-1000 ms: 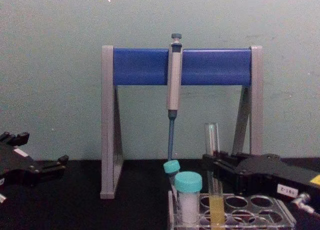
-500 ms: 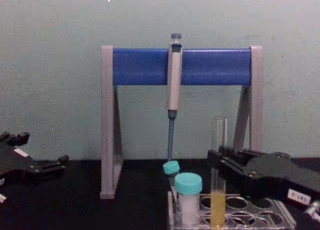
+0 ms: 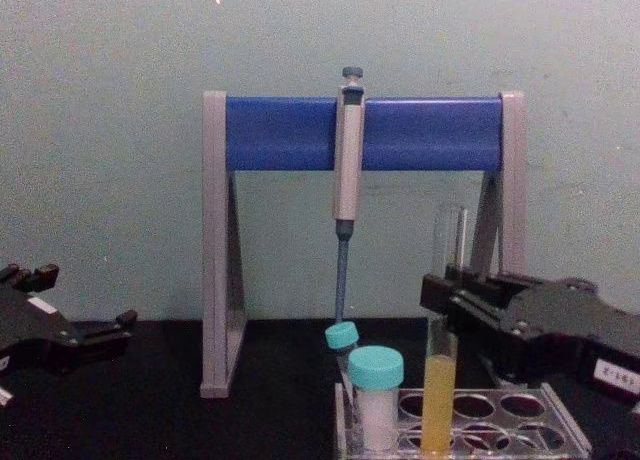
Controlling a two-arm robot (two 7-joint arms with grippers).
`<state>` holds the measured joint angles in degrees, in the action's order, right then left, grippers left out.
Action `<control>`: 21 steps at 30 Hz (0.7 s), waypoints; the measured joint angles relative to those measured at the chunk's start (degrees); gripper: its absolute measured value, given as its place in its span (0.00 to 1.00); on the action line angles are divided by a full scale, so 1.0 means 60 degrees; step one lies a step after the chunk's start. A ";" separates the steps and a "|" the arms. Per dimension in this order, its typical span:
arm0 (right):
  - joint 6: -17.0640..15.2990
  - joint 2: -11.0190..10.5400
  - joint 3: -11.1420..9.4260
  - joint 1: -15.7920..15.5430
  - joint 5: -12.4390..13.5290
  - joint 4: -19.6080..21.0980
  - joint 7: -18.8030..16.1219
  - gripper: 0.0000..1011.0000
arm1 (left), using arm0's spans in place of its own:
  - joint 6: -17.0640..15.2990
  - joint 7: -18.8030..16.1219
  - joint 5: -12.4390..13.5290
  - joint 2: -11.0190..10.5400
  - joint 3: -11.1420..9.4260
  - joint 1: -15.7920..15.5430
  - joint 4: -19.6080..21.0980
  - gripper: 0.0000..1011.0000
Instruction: Pick up the test tube from the test tube rack, shake it, then place it back into the test tube rack.
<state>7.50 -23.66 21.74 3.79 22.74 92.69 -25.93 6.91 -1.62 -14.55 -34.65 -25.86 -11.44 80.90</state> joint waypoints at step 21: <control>-0.0014 0.0183 -0.0435 0.0612 -0.0087 0.0225 0.0246 0.23 | 0.0000 0.0000 0.0000 0.0000 0.0000 0.0001 0.0000 0.99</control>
<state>7.41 -22.57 19.13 7.46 22.22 94.04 -24.45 6.91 -1.62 -14.55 -34.65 -25.86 -11.43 80.90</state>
